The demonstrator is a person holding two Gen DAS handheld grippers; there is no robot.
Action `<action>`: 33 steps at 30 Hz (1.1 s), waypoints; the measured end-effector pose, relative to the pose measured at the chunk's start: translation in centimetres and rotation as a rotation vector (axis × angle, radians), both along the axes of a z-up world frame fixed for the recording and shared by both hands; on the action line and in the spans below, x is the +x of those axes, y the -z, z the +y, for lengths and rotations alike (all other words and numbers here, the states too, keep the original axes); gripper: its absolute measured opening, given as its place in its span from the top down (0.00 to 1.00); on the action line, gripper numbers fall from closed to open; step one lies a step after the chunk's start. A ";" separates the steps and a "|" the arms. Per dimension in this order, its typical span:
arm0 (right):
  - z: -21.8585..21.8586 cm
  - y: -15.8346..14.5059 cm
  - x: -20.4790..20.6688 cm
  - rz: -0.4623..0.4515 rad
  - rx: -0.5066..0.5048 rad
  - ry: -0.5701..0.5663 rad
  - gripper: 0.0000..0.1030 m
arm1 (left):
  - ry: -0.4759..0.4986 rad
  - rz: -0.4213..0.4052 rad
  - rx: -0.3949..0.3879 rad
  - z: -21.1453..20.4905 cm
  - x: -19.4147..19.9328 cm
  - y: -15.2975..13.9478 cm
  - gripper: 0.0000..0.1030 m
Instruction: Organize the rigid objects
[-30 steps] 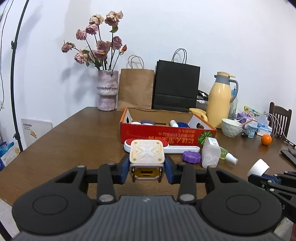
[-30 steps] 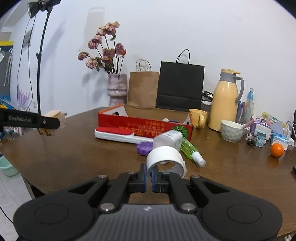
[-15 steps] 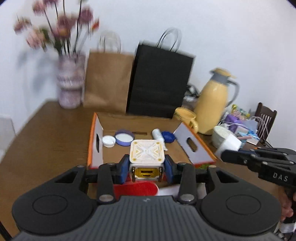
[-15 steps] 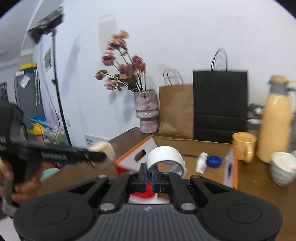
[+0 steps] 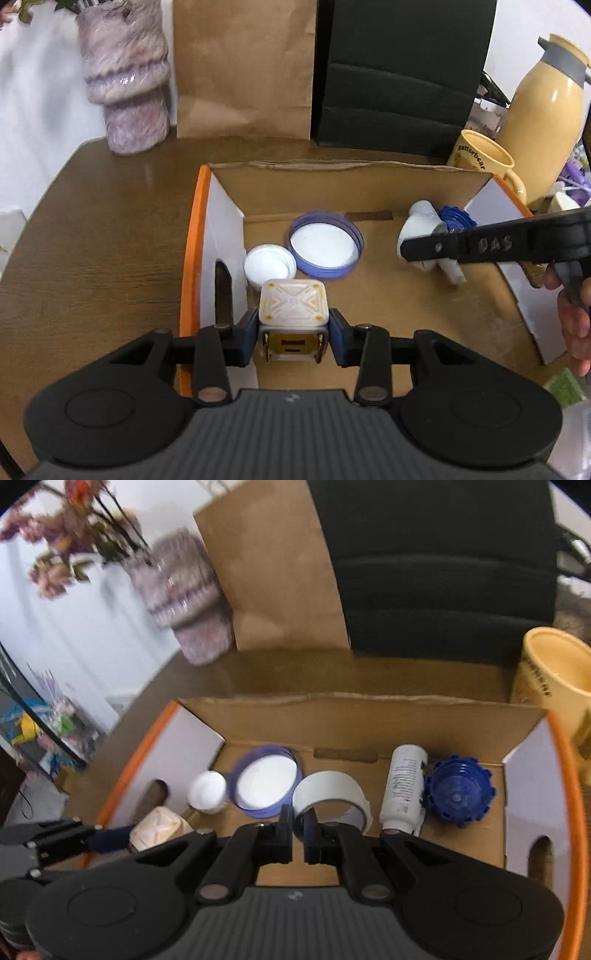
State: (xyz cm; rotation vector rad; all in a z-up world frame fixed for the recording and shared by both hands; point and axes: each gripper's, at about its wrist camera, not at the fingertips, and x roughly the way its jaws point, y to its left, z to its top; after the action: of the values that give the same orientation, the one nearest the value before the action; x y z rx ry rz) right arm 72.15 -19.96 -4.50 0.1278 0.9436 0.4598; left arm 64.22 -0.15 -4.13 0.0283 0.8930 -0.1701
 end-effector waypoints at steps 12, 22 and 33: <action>0.1 -1.2 -0.5 -0.033 -0.033 0.011 0.60 | -0.067 -0.008 -0.018 -0.1 0.7 -2.3 0.36; -3.3 -8.8 -8.7 -0.162 -0.060 0.044 0.42 | -0.083 -0.179 0.030 -0.5 -7.0 -9.4 0.14; -6.2 -12.0 -20.6 -0.415 -0.030 0.162 0.20 | -0.041 -0.466 0.036 -2.3 -17.7 -13.1 0.00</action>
State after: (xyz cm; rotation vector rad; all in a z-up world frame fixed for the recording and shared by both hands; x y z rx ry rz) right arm 51.60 -26.13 7.45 0.0766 0.5280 0.3054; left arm 46.54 -2.47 8.95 0.0799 0.4317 -0.1024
